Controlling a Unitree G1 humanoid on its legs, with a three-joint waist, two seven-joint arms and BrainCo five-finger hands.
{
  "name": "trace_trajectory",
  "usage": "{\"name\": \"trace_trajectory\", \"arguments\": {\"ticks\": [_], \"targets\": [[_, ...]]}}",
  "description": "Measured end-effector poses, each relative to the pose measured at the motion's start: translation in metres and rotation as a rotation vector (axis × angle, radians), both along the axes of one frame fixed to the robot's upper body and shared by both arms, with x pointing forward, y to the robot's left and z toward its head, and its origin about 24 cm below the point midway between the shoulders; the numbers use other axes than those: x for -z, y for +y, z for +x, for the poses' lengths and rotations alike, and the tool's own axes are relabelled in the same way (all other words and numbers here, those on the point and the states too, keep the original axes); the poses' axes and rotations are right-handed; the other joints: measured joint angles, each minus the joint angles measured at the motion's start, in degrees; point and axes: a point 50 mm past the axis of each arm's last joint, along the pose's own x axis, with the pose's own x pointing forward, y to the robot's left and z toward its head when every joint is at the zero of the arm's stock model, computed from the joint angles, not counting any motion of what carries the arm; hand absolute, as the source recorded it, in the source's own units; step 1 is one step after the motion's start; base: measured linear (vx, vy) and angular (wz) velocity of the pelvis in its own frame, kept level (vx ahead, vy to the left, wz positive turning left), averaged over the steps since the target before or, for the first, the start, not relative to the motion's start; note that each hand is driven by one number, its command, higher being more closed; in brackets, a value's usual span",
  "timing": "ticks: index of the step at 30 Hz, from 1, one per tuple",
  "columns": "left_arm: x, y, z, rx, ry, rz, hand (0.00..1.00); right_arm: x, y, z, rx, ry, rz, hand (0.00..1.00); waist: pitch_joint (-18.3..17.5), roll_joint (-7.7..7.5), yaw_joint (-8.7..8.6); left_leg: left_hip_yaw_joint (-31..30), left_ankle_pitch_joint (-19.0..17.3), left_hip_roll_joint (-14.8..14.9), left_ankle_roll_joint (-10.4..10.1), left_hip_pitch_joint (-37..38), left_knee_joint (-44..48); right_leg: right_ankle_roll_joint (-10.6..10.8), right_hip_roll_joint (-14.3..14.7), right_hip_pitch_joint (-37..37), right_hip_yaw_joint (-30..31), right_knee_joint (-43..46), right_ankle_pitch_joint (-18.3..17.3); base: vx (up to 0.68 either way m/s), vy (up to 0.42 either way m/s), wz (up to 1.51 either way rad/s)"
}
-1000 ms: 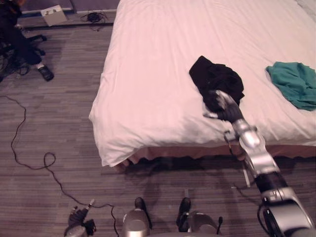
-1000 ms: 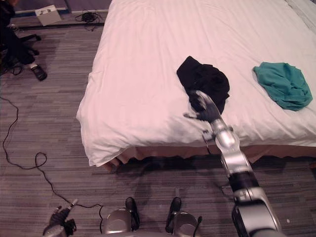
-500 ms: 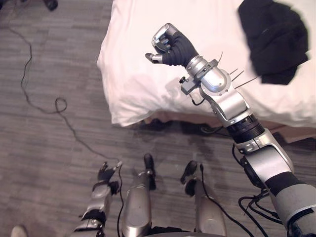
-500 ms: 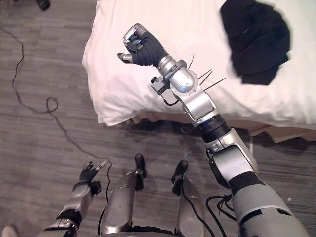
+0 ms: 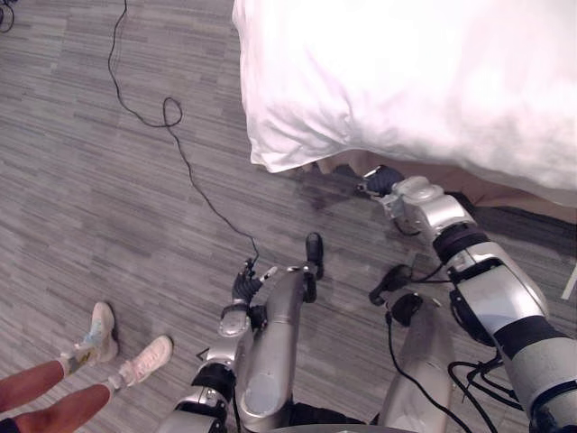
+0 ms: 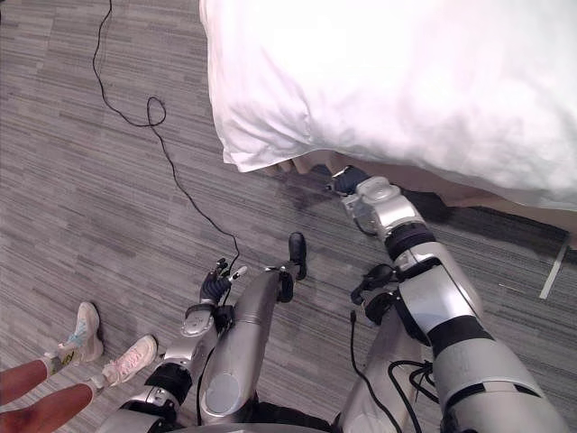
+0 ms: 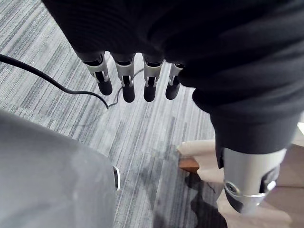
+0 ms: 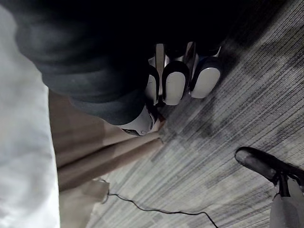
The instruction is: Tidy the bed and pick cloth on bed and put in laundry
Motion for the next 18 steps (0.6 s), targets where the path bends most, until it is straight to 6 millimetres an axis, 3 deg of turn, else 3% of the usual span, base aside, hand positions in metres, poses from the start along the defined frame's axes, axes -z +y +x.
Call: {"name": "trace_trajectory", "arguments": {"ticks": [2,4,6,8,9,11,14,16,18], "targets": [[0.005,0.001,-0.007,0.011,0.010,-0.003,0.00,0.020,0.006,-0.009,-0.109,0.019,0.032,1.00,0.0,-0.02,-1.16,1.6,0.1,0.4,-0.2,4.9,-2.5,0.3,0.7,4.0,0.2,-2.1,-0.1,0.04,-0.087,-0.26],[0.011,0.006,-0.014,0.031,0.022,0.019,0.00,0.040,0.024,-0.021,-0.263,0.019,0.068,1.00,-0.2,-0.17,-2.71,3.0,0.5,1.0,-0.9,10.2,-5.7,0.7,2.3,8.3,0.5,-5.4,0.7,0.07,-0.072,-0.44],[0.016,0.016,-0.018,0.046,0.047,0.058,0.00,0.048,0.056,-0.042,-0.489,-0.033,0.101,1.00,-0.8,-0.67,-4.13,4.4,0.9,2.1,-1.5,13.9,-8.0,0.8,4.7,11.4,1.2,-9.3,2.1,0.08,-0.035,-0.59],[0.021,0.042,-0.022,0.011,0.085,0.124,0.00,0.049,0.116,-0.092,-0.877,-0.066,0.174,1.00,-1.8,-2.97,-6.85,6.3,1.4,3.3,-2.2,17.8,-10.9,0.7,8.0,14.5,2.5,-14.2,4.1,0.11,-0.012,-0.67],[0.021,0.050,-0.024,0.006,0.093,0.145,0.00,0.052,0.130,-0.108,-0.972,-0.051,0.205,1.00,-2.1,-4.09,-7.33,6.8,1.7,3.5,-2.6,19.3,-11.9,0.4,8.8,15.5,3.0,-15.4,4.6,0.16,-0.026,-0.61],[0.021,0.068,-0.026,0.013,0.116,0.198,0.00,0.071,0.167,-0.166,-1.294,0.094,0.256,1.00,-3.7,-7.23,-8.50,8.4,1.9,4.5,-3.0,24.8,-14.7,0.3,11.2,20.5,3.6,-19.4,5.8,0.17,-0.043,-0.49],[0.027,0.069,-0.032,0.052,0.153,0.199,0.00,0.081,0.182,-0.206,-1.518,0.218,0.271,1.00,-5.7,-9.69,-8.51,8.4,1.9,4.6,-3.0,28.9,-16.5,0.8,12.3,24.9,3.8,-22.3,6.2,0.11,-0.004,-0.12],[0.034,0.069,-0.040,0.071,0.192,0.197,0.00,0.076,0.185,-0.207,-1.516,0.195,0.286,1.00,-7.0,-10.57,-8.46,8.4,1.9,4.6,-3.2,29.5,-17.3,1.1,12.6,25.7,3.8,-23.2,6.5,0.05,0.042,0.01],[0.045,0.070,-0.056,0.098,0.258,0.198,0.00,0.062,0.182,-0.189,-1.376,0.098,0.322,1.00,-7.3,-11.04,-7.93,8.5,1.8,4.4,-3.4,31.2,-17.9,1.5,12.7,27.7,3.7,-24.7,7.2,0.02,0.063,0.01]]}}
